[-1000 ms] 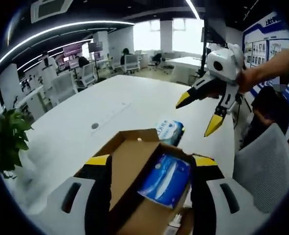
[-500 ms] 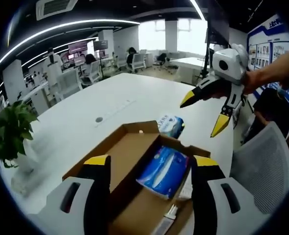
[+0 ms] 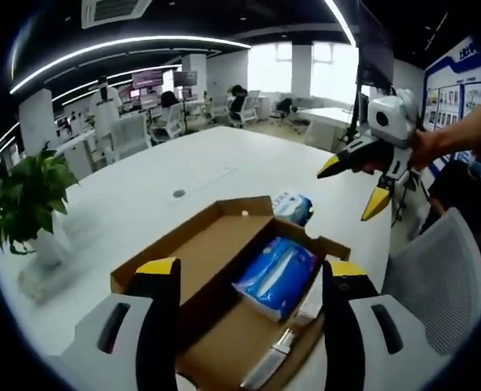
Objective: Operate the shoe box by opening the lid, removing the specified soft item, and placing it in the target area until the item is outside and the box remains undamaged.
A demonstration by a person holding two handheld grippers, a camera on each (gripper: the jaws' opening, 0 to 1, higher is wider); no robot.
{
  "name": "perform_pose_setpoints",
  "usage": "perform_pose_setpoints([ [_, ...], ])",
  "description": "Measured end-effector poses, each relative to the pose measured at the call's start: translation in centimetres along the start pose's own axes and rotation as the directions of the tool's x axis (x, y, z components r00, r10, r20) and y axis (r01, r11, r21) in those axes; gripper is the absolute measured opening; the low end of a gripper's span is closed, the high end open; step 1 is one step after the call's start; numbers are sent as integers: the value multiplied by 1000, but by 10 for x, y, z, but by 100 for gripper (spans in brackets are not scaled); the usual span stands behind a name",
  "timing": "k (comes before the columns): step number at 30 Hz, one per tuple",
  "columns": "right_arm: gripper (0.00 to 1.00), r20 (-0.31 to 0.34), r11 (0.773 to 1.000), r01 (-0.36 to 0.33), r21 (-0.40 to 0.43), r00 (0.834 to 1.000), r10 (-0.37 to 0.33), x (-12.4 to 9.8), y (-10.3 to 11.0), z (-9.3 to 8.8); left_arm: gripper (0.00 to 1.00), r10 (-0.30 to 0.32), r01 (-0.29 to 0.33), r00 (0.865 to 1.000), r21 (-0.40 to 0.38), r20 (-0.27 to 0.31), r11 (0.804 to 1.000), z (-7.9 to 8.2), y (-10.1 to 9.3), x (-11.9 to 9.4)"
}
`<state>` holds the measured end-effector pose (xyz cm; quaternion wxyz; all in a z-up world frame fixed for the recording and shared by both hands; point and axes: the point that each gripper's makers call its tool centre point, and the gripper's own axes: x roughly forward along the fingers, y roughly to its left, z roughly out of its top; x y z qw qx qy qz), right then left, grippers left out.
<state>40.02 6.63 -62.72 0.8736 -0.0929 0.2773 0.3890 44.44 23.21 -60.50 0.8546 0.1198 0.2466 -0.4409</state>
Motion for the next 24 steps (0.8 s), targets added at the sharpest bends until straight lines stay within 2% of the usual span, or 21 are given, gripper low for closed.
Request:
perform_pose_setpoints([
  [6, 68, -14, 999, 8, 33, 1000, -7, -3, 3, -13, 73, 15, -16, 1000, -29, -7, 999, -15, 4, -13],
  [17, 68, -23, 999, 11, 39, 1000, -10, -4, 6, -15, 73, 17, -18, 1000, -62, -16, 998, -33, 0, -20],
  [24, 67, -39, 1000, 2, 15, 999, -1, -1, 10, -13, 72, -1, 0, 999, -25, -50, 1000, -39, -9, -15],
])
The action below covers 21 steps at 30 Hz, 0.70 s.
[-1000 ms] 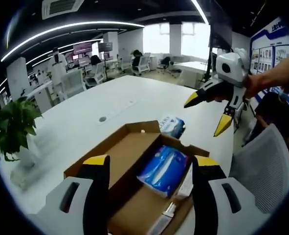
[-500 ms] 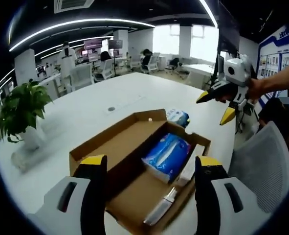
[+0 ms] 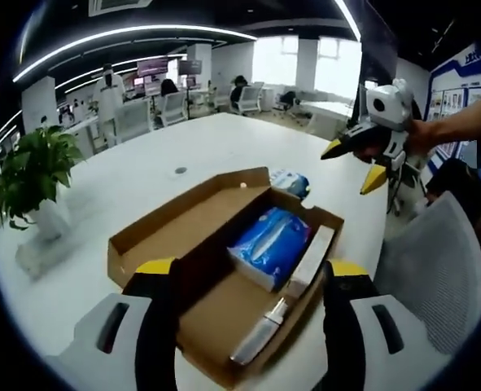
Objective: Operate the shoe box by opening the lid, removing the specified soft item, and placing it in the target area until the item is outside and the box remains undamaged.
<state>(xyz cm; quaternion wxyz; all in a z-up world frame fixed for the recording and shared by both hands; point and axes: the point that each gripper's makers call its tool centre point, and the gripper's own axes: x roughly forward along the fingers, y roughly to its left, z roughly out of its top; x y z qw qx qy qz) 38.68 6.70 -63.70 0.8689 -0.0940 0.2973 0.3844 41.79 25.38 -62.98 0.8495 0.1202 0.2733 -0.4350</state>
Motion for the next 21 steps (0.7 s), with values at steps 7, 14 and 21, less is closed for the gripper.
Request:
perform_pose_setpoints([
  [7, 67, -17, 999, -32, -7, 999, 32, 6, 6, 1, 71, -21, 25, 998, 76, -58, 997, -6, -9, 10],
  [14, 65, -70, 994, -62, -85, 996, 56, 19, 8, 6, 70, -47, 64, 993, 161, -110, 985, -4, -18, 24],
  [21, 64, -112, 992, -85, -97, 991, 74, 40, 4, 7, 70, -71, 93, 988, 163, -135, 982, -2, -19, 40],
])
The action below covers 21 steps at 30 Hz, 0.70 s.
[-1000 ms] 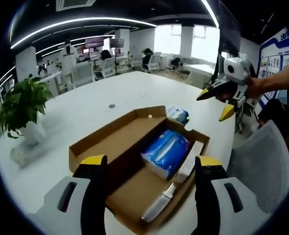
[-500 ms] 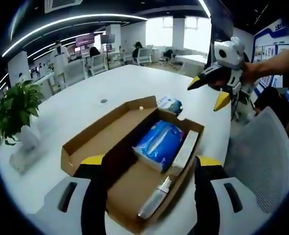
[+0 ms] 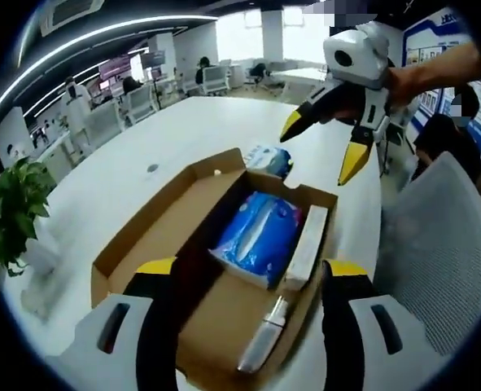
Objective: Operate the shoe box by opening the lid, removing the specified soft item, and placing it in the target area until the item is outside and the box remains undamaged.
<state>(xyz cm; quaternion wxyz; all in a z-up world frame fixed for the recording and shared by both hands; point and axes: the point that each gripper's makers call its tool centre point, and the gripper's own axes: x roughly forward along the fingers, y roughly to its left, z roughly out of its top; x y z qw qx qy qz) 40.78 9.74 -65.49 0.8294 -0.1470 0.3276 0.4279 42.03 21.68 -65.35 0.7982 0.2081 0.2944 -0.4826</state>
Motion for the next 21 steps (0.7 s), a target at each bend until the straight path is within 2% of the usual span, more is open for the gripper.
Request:
perform_pose_setpoints([
  [5, 63, -6, 1000, -20, 6, 1000, 20, 12, -3, 5, 69, -9, 12, 999, 63, -44, 998, -2, -1, 10],
  [11, 63, -29, 999, -50, 0, 998, 50, 27, 0, 5, 69, -42, 48, 997, 84, -70, 995, 0, -6, 24],
  [21, 63, -108, 991, -91, -98, 991, 80, 50, 4, -3, 69, -84, 103, 989, 155, -122, 983, 1, -12, 53],
])
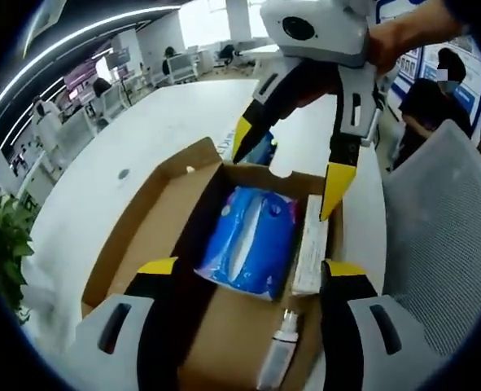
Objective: Operate the shoe box by opening the lid, removing the specified soft item, and placing it in the target area until the item is outside and the box remains undamaged.
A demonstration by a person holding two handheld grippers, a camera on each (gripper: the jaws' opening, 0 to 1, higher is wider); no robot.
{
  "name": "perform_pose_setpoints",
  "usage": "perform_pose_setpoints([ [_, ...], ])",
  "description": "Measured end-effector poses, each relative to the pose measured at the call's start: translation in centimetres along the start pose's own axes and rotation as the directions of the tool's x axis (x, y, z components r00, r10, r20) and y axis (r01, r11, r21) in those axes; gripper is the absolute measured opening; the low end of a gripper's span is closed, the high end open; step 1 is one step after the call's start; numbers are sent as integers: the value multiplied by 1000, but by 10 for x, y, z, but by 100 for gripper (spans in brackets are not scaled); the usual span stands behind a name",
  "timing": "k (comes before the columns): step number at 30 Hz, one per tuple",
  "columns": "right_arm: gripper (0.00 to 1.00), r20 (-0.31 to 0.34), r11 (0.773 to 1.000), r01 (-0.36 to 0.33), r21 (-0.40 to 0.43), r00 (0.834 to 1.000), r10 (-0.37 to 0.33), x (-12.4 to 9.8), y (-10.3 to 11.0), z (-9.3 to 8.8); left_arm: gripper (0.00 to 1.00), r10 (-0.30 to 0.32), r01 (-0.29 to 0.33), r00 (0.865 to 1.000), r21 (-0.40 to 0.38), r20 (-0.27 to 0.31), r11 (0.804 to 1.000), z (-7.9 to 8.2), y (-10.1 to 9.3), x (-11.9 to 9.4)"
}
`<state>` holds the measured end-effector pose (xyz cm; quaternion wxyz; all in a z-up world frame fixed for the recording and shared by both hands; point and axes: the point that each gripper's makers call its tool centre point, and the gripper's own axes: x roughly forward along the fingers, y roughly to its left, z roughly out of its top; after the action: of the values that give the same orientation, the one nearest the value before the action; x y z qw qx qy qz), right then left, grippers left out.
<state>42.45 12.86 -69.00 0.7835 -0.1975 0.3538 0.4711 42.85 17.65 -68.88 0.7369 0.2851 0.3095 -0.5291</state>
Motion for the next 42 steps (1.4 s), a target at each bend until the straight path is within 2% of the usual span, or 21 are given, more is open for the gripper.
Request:
perform_pose_setpoints([
  [11, 62, -53, 1000, -24, -12, 998, 23, 21, -13, -6, 68, -13, 15, 999, 38, -49, 999, -3, 9, 24],
  [21, 63, -111, 995, -66, -78, 992, 57, 37, -16, -12, 66, -33, 34, 997, 12, -69, 999, -10, 12, 45],
  [24, 62, -144, 990, -80, -114, 988, 64, 42, -14, -17, 66, -45, 47, 996, 20, -79, 999, -12, 11, 51],
  [27, 62, -204, 979, -96, -181, 977, 58, 48, -15, -28, 65, -56, 59, 994, 33, -91, 998, -16, 8, 59],
  [30, 62, -226, 970, -121, -210, 971, 73, 53, -10, -34, 64, -61, 65, 993, 40, -101, 997, -19, 7, 64],
  [35, 61, -245, 964, -126, -235, 967, 67, 61, -10, -38, 63, -67, 81, 986, 93, -150, 992, -32, 5, 73],
  [38, 59, -246, 963, -119, -243, 968, 58, 61, -11, -38, 60, -28, 56, 982, 150, -188, 987, -42, 10, 73],
  [42, 58, -232, 964, -120, -237, 971, 64, 60, -9, -35, 58, -36, 62, 983, 139, -182, 988, -45, 7, 71],
])
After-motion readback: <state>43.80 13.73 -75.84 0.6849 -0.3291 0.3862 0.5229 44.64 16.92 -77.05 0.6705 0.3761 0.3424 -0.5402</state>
